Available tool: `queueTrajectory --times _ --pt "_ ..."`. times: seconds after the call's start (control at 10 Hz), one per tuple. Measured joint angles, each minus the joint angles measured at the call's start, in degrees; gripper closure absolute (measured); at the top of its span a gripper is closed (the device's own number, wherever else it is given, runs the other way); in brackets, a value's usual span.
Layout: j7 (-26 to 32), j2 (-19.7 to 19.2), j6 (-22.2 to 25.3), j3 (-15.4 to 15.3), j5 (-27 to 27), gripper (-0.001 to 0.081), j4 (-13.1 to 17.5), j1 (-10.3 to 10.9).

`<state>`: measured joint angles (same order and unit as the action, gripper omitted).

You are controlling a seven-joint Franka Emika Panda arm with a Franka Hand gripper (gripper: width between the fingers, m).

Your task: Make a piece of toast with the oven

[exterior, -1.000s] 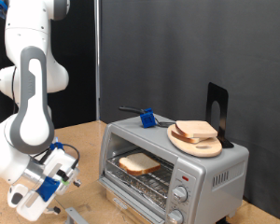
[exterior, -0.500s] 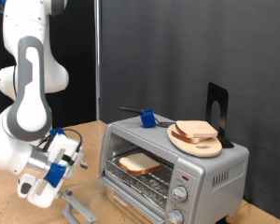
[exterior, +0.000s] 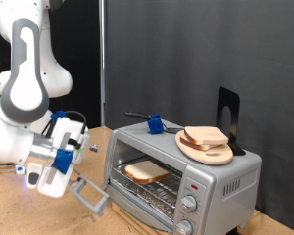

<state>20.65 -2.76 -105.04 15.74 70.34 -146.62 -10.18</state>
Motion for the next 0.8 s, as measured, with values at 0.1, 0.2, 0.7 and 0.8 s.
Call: queueTrajectory --times 0.1,0.2,0.7,0.8 --pt "-0.66 1.66 0.76 -0.63 0.43 -0.0002 -0.55 0.23" --pt "-1.55 3.3 0.91 -1.29 1.26 -0.0002 -1.17 0.46" --pt "-8.81 10.58 -3.66 -6.4 7.52 -0.0002 -3.37 2.94" --pt "-10.42 11.77 -5.18 -7.77 8.29 -0.0002 -3.81 3.6"
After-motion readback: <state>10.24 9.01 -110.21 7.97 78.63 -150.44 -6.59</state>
